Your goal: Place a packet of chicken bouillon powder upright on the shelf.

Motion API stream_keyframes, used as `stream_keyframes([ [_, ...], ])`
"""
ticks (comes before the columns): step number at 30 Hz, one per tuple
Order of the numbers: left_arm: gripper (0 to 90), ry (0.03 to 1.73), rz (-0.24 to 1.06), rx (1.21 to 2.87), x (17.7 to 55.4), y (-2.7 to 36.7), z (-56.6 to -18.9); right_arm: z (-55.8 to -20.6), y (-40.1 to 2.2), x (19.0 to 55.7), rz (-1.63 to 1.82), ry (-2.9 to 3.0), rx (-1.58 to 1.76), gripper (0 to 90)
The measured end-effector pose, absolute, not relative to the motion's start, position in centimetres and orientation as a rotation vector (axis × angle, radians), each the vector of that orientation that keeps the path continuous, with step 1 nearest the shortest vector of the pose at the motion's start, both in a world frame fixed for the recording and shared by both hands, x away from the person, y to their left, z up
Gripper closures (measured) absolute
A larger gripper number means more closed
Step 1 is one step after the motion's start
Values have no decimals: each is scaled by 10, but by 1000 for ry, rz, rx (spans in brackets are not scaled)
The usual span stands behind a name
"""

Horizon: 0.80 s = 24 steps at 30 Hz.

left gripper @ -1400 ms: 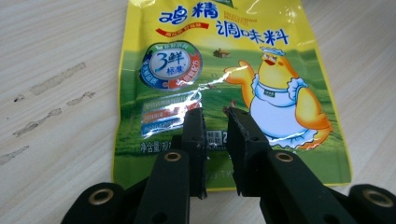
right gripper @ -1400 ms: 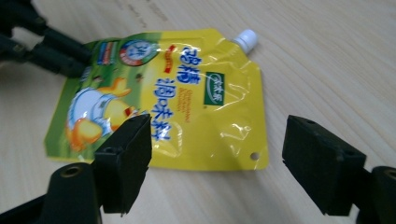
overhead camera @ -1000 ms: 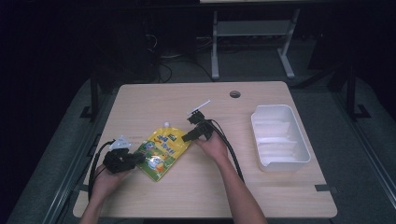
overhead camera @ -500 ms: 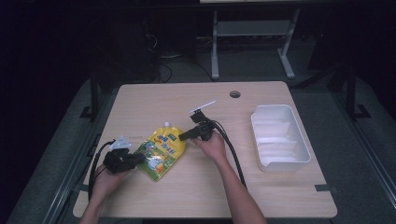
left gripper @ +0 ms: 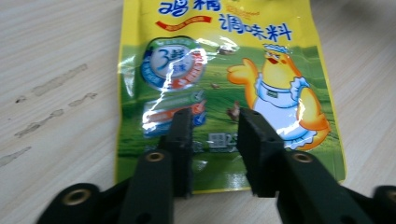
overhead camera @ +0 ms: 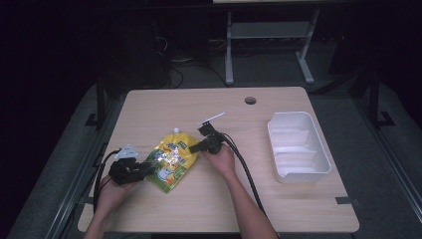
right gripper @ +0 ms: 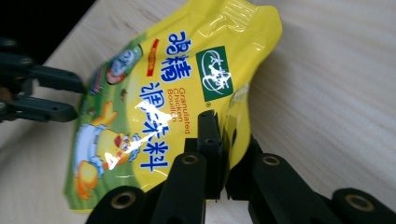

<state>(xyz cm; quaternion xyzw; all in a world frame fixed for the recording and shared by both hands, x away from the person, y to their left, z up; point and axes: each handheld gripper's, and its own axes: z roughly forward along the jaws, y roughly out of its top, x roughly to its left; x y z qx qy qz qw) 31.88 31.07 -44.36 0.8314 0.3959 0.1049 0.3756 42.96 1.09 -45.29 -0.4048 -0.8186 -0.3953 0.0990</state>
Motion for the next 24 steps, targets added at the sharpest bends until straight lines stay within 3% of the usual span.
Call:
stream_keyframes([
  [3,578,1018,257,2087,318,315,-441,-443,8,427,-1215,-2432,-1173,889],
  [8,355,1006,231,1962,317,324,-430,-405,-1,413,-1343,-2475,-1059,894],
  [12,248,989,215,1907,316,325,-427,-382,-4,402,-1396,-2515,-970,895],
  [17,227,949,160,1863,316,324,-427,-363,-4,391,-1433,-2556,-860,896],
  [24,297,863,53,1823,317,319,-430,-339,1,369,-1431,-2622,-630,894],
])
